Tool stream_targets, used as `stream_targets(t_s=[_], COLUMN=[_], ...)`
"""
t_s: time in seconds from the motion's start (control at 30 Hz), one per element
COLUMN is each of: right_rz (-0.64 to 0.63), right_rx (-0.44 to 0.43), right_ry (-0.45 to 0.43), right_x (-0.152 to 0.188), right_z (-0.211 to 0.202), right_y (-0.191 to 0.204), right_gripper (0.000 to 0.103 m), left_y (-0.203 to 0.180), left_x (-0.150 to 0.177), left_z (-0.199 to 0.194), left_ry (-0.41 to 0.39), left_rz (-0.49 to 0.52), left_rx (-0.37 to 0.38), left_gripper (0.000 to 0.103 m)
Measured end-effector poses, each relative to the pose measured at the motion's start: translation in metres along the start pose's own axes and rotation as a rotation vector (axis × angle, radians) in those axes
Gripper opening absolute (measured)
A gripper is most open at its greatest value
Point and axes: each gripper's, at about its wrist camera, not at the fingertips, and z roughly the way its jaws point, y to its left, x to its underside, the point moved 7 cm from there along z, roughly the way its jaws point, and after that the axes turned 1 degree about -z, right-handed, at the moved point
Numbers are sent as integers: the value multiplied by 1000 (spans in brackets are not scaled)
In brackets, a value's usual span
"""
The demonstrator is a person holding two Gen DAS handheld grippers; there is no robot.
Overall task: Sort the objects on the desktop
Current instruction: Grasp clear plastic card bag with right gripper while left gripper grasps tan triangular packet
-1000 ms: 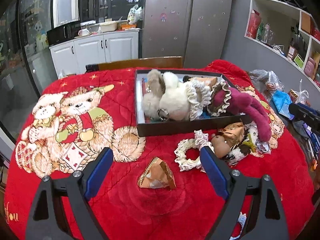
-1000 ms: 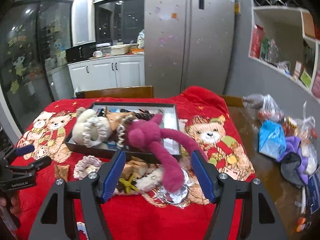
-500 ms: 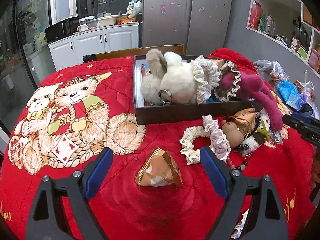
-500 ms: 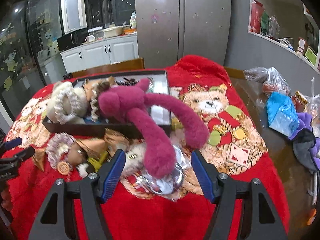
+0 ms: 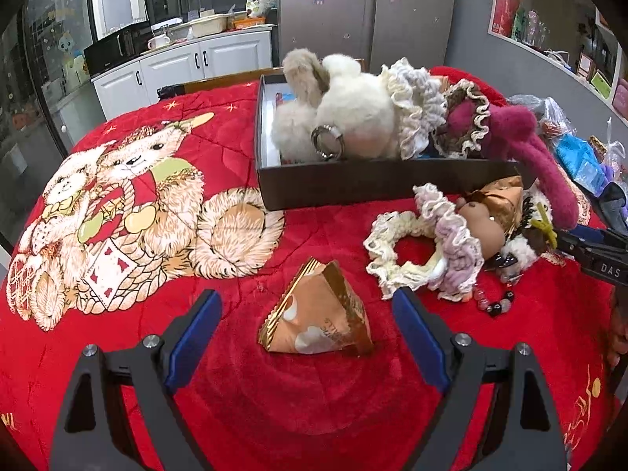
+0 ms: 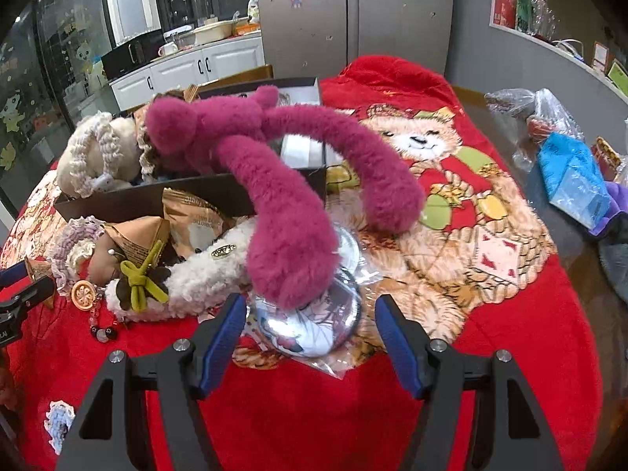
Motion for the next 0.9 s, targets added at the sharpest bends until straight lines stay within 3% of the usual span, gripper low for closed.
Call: stream_targets(t_s=[0.57,0.7,0.9], right_rz=[-1,5,-5], right_rx=[81,77,92], right_ry=[-12,-11,-5], right_x=[2,4,3], right_z=[12,11,7], right_y=[4,6,12], right_gripper=[72,65,55], left_y=[2,0,-6], left_x=[6,6,6], left_z=[14,10,7], left_ry=[32,19,18], left_rz=[3,11,26], left_rx=[-22,-15,-16], left_gripper=[87,60,45])
